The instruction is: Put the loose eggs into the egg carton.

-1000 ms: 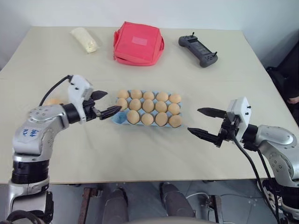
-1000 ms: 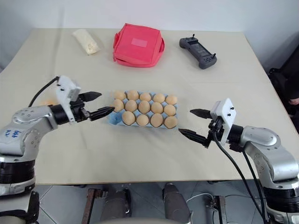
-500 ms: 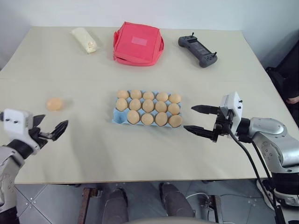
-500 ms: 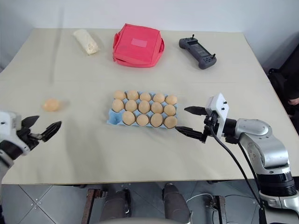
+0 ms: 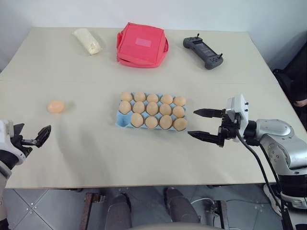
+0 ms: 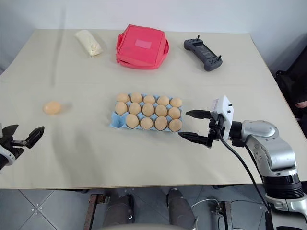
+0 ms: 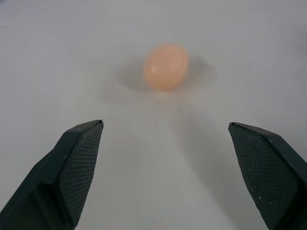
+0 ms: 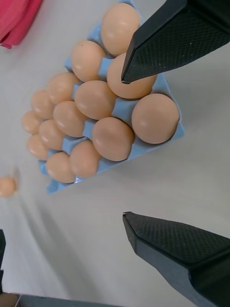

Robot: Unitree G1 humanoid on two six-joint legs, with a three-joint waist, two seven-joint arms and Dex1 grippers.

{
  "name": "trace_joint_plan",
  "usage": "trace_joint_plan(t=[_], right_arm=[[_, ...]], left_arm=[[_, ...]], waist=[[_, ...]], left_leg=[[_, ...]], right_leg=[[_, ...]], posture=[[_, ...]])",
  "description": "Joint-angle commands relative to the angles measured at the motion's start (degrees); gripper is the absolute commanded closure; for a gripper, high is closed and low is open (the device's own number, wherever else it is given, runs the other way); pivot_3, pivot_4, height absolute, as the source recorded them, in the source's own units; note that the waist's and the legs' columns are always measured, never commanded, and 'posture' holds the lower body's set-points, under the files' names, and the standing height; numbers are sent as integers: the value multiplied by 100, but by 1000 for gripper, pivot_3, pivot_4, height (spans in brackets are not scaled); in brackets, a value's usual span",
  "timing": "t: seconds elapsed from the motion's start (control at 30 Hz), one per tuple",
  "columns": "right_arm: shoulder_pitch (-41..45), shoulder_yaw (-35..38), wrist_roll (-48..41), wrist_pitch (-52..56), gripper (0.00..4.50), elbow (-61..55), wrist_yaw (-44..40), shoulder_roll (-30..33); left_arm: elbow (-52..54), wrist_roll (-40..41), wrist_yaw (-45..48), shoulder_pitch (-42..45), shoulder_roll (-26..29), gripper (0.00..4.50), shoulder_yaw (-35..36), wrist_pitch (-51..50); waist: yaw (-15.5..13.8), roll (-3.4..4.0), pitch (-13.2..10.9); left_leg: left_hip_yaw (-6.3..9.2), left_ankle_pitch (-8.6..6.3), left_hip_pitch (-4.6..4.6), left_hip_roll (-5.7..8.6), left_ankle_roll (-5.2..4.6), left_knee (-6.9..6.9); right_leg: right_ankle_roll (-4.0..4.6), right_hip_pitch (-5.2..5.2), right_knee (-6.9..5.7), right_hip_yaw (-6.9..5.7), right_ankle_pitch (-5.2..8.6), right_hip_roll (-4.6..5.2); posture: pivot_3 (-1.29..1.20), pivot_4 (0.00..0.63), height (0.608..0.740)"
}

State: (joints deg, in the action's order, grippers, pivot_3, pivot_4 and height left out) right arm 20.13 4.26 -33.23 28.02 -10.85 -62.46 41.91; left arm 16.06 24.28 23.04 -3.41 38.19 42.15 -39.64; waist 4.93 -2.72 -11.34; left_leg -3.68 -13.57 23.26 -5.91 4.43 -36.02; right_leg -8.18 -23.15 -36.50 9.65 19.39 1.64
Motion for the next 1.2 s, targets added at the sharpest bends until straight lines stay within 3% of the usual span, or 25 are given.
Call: trace_joint_plan(t=[0.03,0.23,0.37,0.67,0.77,1.0,1.2], right_arm=[[116,231,-162,-86,0,-174,50,-44],[109,183,-57,-106,0,-149,128,-61],[3,196,-19,-97,0,-223,190,-43],[-268,356,-90,-18,0,-490,326,75],[-308,404,-118,6,0,-540,364,119],[-406,482,-131,27,0,-624,398,168],[-456,550,-110,35,0,-665,438,183]], left_arm=[[-287,-141,-149,382,230,36,-144,96],[-1371,-405,-64,1463,589,36,-807,496],[-2417,-704,-83,2223,705,36,-1341,735],[-3935,-1085,155,3111,705,36,-2101,1175],[-4011,-1104,197,3200,693,674,-2204,1058],[-3609,-1051,324,3058,728,2708,-2228,893],[-1790,-388,975,2734,584,3083,-2309,402]], waist=[[0,0,0],[-5,-1,0],[-10,-1,0],[-22,-1,0],[-16,-1,0],[-22,-2,0],[-29,-2,0]], left_leg=[[0,0,0,0,0,1],[-1,0,1,1,0,-1],[-3,-1,1,0,3,10],[-10,-1,5,-2,9,24],[-13,-1,6,-2,9,18],[-12,-1,5,-2,9,3],[-11,0,5,-2,10,1]], right_leg=[[-1,-1,-1,-1,-1,0],[-2,-1,2,-2,-3,0],[-45,-10,-2,-5,-24,-1],[-55,-25,-6,-6,-23,-4],[-56,-23,-6,-5,-23,-4],[-56,-24,-30,-5,-23,-4],[-56,-24,-36,-4,-23,-4]], posture=[[0,150,740],[0,150,740],[0,150,740],[0,150,740],[0,150,740],[0,150,740],[0,150,740]])
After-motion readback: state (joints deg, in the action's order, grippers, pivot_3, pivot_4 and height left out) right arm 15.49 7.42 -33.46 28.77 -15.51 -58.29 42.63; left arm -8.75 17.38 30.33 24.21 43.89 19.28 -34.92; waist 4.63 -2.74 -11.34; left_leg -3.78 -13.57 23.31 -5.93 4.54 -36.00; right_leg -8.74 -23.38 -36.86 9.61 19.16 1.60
